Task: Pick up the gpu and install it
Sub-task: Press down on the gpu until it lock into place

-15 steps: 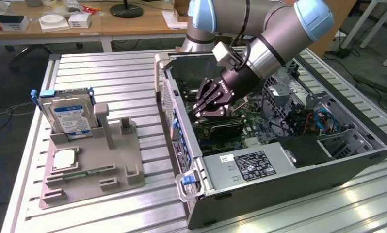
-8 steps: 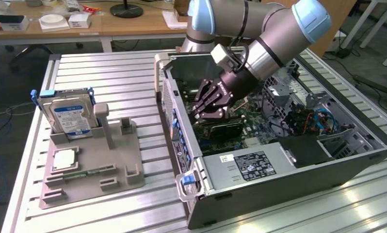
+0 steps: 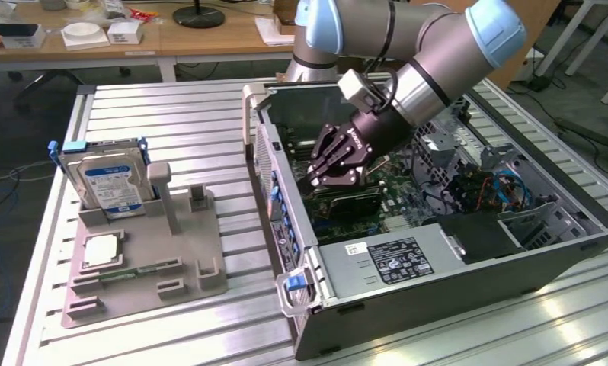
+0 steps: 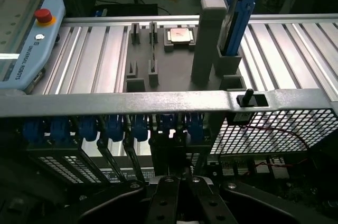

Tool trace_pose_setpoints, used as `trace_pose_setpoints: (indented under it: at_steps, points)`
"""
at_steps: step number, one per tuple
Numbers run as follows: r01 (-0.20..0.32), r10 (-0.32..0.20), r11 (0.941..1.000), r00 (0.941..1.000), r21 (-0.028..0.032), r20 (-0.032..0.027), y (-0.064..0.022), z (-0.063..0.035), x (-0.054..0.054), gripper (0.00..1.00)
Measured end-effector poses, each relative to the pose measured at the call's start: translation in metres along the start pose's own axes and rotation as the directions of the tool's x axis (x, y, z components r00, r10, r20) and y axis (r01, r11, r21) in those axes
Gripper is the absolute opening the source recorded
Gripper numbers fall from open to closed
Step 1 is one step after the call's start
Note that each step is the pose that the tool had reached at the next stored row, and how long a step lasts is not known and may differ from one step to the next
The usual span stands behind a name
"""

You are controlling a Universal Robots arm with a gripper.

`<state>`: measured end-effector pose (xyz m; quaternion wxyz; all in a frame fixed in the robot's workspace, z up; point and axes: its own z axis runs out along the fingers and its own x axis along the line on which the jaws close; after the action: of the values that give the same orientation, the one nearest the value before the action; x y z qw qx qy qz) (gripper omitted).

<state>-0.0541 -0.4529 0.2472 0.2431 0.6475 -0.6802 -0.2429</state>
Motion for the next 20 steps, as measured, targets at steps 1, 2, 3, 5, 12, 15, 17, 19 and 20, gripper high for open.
trace_pose_setpoints:
  at_steps: [1,2,3,5,12,15,17,19,20]
  points:
    - [0.0,0.0,1.0,1.0,0.0001,-0.0001,-0.0006,-0.0005,-0.0003,0.1]
    - [0.0,0.0,1.0,1.0,-0.0001,-0.0001,-0.0006,-0.0006,-0.0007,0.1]
    - [0.0,0.0,1.0,1.0,0.0019,0.0002,-0.0006,-0.0006,-0.0012,0.1]
    - [0.001,-0.001,0.9997,1.0,0.0224,0.0007,-0.0004,-0.0005,-0.0021,0.1]
    - [0.002,-0.003,0.9935,1.0,0.1138,0.0041,0.002,0.0015,-0.0044,0.1]
    - [0.002,-0.003,0.9883,1.0,0.1524,0.0052,0.004,0.0031,-0.0047,0.1]
    - [0.002,-0.004,0.9849,1.0,0.1733,0.006,0.0055,0.0045,-0.0047,0.1]
    - [0.003,-0.004,0.984,1.0,0.1781,0.0064,0.0061,0.0052,-0.0047,0.1]
    - [0.003,-0.004,0.984,1.0,0.1781,0.0064,0.0061,0.0052,-0.0047,0.1]
